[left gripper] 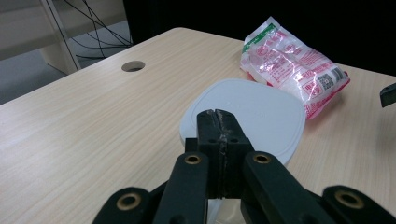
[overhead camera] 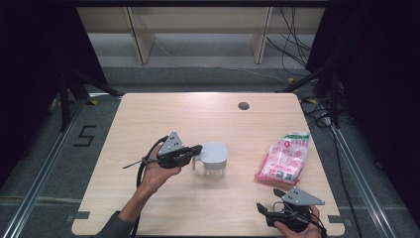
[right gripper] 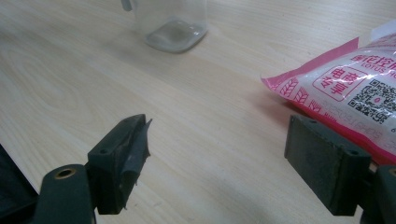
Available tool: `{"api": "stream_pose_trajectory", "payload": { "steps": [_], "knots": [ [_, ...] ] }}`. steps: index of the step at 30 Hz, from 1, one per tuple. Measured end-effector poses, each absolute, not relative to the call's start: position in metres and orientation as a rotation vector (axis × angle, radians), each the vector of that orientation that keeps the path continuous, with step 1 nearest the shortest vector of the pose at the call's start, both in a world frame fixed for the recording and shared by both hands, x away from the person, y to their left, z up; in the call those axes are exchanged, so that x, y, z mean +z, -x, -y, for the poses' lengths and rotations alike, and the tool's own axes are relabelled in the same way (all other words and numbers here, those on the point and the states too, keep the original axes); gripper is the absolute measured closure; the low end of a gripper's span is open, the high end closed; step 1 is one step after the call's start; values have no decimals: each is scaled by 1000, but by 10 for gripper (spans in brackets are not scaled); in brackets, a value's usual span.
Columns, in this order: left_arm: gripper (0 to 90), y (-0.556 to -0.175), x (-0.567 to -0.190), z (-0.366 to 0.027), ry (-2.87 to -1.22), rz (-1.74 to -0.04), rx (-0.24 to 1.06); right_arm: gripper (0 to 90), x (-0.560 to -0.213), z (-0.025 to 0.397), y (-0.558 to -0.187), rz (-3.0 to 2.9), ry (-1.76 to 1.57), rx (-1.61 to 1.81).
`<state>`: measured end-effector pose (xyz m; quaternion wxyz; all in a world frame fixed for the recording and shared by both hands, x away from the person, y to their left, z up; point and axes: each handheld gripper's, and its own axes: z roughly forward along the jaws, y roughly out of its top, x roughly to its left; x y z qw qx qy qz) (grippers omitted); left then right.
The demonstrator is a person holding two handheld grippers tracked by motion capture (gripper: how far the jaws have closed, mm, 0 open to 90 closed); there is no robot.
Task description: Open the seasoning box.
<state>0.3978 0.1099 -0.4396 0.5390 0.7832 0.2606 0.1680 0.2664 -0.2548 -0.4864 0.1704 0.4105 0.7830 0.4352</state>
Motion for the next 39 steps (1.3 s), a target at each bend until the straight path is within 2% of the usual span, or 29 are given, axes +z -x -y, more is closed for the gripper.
{"api": "stream_pose_trajectory", "payload": {
  "steps": [10, 13, 18, 21, 22, 24, 26, 29, 31, 32, 33, 39],
  "knots": [
    [886, -397, -442, -111, -1867, -621, 404, 218, -484, 250, -271, -2200, -1141, 1218],
    [885, -396, -443, -111, -1863, -619, 407, 172, -483, 244, -278, -2196, -1126, 1234],
    [884, -396, -443, -113, -1864, -616, 413, 206, -478, 236, -287, -2215, -1082, 1218],
    [884, -395, -444, -113, -1861, -607, 418, 355, -475, 228, -299, -2242, -1012, 1226],
    [884, -395, -444, -113, -1861, -607, 418, 355, -475, 228, -299, -2242, -1012, 1226],
    [884, -396, -444, -114, -1862, -598, 423, 457, -474, 225, -307, -2259, -970, 1238],
    [884, -395, -444, -114, -1857, -603, 421, 516, -471, 220, -317, -2232, -933, 1256],
    [883, -395, -445, -115, -1855, -607, 418, 545, -469, 217, -320, -2228, -964, 1235],
    [882, -395, -445, -115, -1849, -611, 417, 614, -469, 214, -328, -2215, -964, 1263],
    [882, -395, -445, -115, -1849, -611, 417, 614, -469, 214, -328, -2215, -964, 1263],
    [882, -395, -445, -115, -1850, -609, 413, 668, -467, 213, -333, -2204, -933, 1266],
    [882, -395, -446, -116, -1843, -612, 411, 765, -461, 205, -340, -2218, -911, 1276]
  ]
}}
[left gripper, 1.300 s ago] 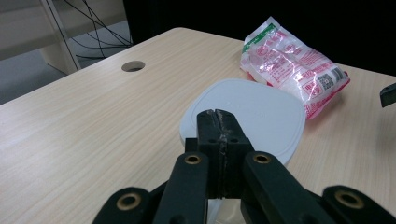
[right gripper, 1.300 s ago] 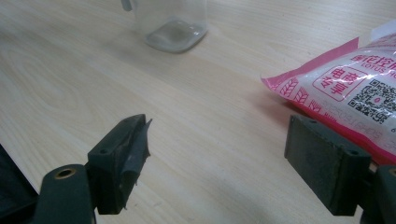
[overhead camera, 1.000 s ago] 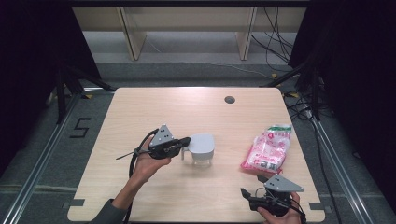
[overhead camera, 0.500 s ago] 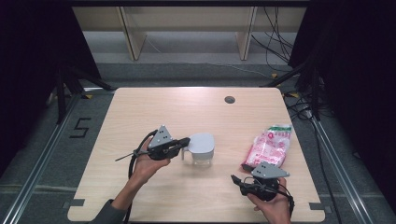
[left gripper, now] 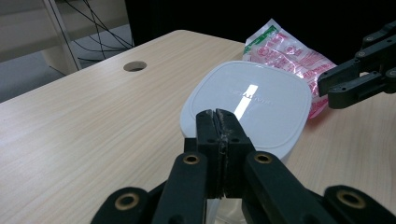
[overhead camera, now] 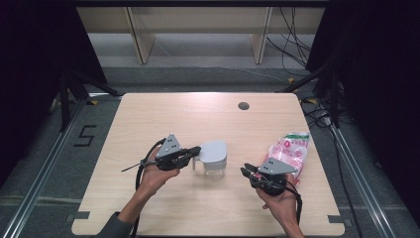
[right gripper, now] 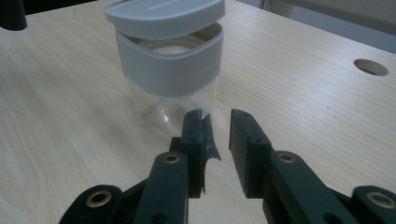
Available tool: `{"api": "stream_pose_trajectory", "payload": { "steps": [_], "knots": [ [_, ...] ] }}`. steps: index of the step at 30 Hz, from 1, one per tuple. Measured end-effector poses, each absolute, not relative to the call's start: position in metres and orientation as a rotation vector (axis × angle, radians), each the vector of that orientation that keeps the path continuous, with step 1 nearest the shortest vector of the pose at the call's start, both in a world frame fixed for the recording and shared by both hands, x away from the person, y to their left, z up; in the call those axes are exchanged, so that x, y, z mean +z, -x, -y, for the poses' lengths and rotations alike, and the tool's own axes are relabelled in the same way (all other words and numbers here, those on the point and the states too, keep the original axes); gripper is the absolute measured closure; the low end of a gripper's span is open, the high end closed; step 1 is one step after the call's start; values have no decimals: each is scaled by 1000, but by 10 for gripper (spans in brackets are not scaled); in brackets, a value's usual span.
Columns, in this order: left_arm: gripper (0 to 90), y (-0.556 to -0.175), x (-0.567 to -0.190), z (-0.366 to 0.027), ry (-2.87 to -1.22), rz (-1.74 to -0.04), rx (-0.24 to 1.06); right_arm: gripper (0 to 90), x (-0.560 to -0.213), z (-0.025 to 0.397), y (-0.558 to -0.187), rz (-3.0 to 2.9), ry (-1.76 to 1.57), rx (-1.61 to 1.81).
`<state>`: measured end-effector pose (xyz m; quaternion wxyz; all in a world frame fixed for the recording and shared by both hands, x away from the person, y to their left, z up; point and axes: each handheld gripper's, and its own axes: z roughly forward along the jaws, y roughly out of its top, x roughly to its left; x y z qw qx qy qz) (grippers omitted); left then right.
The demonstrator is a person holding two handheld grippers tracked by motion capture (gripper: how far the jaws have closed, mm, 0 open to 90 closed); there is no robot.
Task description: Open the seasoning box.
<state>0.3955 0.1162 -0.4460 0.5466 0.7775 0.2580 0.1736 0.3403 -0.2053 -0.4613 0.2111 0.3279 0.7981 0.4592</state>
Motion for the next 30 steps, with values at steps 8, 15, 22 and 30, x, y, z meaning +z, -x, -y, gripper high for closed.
{"api": "stream_pose_trajectory", "payload": {
  "steps": [8, 15, 22, 30],
  "knots": [
    [881, -395, -447, -117, -1834, -631, 405, 900, -455, 195, -352, -2239, -829, 1300],
    [882, -394, -447, -116, -1836, -621, 403, 900, -453, 182, -361, -2235, -793, 1324],
    [882, -396, -446, -117, -1849, -597, 414, 900, -449, 172, -367, -2245, -789, 1307],
    [883, -395, -446, -117, -1846, -603, 414, 900, -450, 169, -371, -2255, -801, 1296]
  ]
}}
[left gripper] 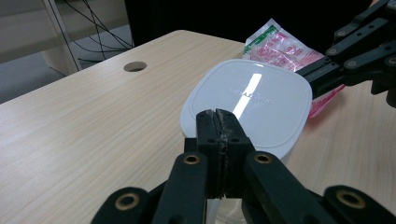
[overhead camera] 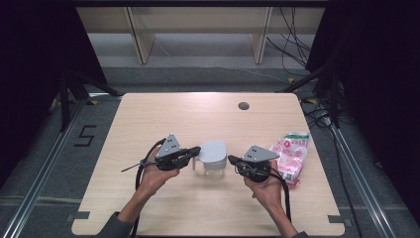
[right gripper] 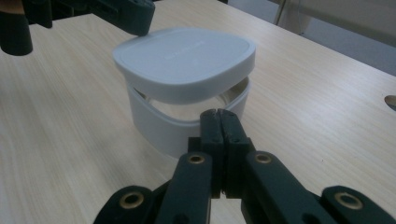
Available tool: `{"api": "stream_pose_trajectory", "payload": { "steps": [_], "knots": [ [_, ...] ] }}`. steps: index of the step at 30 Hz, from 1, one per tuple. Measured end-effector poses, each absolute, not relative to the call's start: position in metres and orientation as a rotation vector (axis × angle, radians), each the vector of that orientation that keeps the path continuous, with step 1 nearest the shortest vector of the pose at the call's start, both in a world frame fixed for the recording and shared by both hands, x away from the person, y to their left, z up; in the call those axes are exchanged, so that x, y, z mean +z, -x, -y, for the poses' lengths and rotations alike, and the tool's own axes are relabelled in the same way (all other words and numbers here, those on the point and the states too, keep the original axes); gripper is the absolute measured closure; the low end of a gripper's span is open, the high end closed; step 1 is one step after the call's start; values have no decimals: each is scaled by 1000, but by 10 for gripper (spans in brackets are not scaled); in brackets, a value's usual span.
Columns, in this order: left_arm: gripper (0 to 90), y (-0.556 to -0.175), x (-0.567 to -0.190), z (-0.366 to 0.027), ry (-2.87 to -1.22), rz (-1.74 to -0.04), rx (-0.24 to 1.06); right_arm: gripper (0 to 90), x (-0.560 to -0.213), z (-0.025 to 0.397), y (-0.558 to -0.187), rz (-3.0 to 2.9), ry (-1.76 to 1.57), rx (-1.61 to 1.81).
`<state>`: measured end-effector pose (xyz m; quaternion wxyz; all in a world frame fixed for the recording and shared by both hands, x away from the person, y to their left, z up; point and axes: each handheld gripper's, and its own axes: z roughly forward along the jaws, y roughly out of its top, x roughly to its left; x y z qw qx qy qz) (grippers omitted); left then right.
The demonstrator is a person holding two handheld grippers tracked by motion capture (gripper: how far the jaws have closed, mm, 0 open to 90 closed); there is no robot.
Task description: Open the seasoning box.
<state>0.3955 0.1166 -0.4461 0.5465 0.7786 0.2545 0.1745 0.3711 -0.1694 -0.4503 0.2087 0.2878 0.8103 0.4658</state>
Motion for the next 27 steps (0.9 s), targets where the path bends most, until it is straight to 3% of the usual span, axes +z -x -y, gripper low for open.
{"api": "stream_pose_trajectory", "payload": {
  "steps": [15, 27],
  "knots": [
    [863, -396, -447, -118, -1848, -601, 416, 900, -442, 161, -371, -2256, -744, 1300],
    [564, -383, -444, -133, -1852, -598, 388, 900, -438, 156, -371, -2248, -744, 1331]
  ]
}}
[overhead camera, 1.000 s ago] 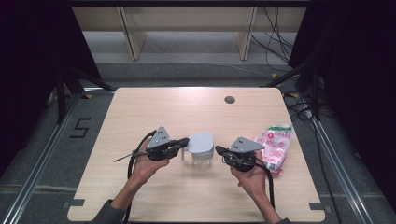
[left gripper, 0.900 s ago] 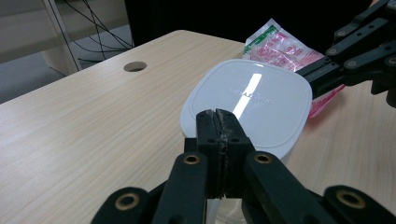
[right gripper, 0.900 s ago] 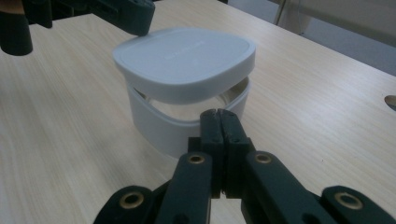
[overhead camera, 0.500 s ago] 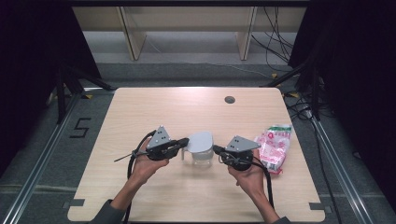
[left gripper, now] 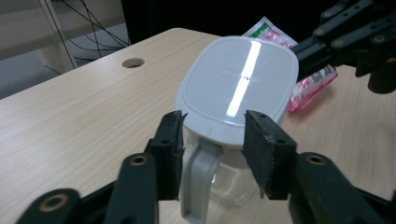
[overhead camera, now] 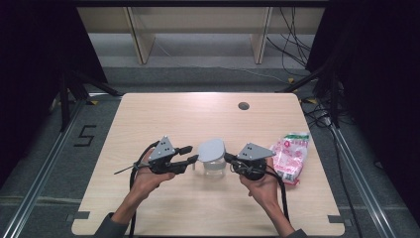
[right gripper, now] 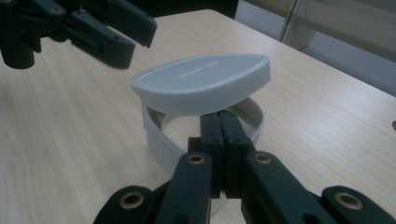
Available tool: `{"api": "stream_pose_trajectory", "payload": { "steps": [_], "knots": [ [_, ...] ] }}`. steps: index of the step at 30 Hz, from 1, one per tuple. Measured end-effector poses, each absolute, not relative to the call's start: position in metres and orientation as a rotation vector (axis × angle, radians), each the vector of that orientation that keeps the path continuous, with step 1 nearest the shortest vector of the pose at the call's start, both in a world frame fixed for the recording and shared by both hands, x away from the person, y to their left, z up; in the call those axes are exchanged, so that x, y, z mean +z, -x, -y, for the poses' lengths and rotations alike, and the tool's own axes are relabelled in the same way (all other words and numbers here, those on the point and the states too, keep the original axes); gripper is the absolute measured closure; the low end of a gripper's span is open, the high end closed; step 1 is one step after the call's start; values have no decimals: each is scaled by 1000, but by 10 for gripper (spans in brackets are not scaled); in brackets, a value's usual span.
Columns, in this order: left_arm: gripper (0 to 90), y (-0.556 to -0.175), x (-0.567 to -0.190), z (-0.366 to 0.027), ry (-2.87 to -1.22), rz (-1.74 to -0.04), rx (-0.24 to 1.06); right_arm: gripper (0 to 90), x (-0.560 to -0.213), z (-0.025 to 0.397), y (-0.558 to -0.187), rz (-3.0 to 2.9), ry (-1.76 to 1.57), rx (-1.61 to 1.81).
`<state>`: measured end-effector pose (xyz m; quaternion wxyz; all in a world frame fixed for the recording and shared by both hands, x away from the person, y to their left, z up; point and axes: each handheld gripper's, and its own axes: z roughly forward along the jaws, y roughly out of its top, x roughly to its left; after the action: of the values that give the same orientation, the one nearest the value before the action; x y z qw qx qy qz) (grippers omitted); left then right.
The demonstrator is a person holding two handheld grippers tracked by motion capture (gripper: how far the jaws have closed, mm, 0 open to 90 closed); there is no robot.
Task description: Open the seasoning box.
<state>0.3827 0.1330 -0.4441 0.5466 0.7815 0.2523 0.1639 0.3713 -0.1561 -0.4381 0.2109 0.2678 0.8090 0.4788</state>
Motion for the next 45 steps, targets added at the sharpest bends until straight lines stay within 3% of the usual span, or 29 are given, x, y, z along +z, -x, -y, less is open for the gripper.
{"api": "stream_pose_trajectory", "payload": {
  "steps": [7, 20, 45],
  "knots": [
    [428, -372, -445, -146, -1835, -633, 416, 900, -431, 147, -373, -2247, -692, 1353],
    [331, -365, -454, -150, -1889, -627, 428, 900, -424, 131, -376, -2244, -669, 1378],
    [295, -355, -468, -155, -1895, -703, 419, 900, -420, 104, -372, -2250, -589, 1370]
  ]
}}
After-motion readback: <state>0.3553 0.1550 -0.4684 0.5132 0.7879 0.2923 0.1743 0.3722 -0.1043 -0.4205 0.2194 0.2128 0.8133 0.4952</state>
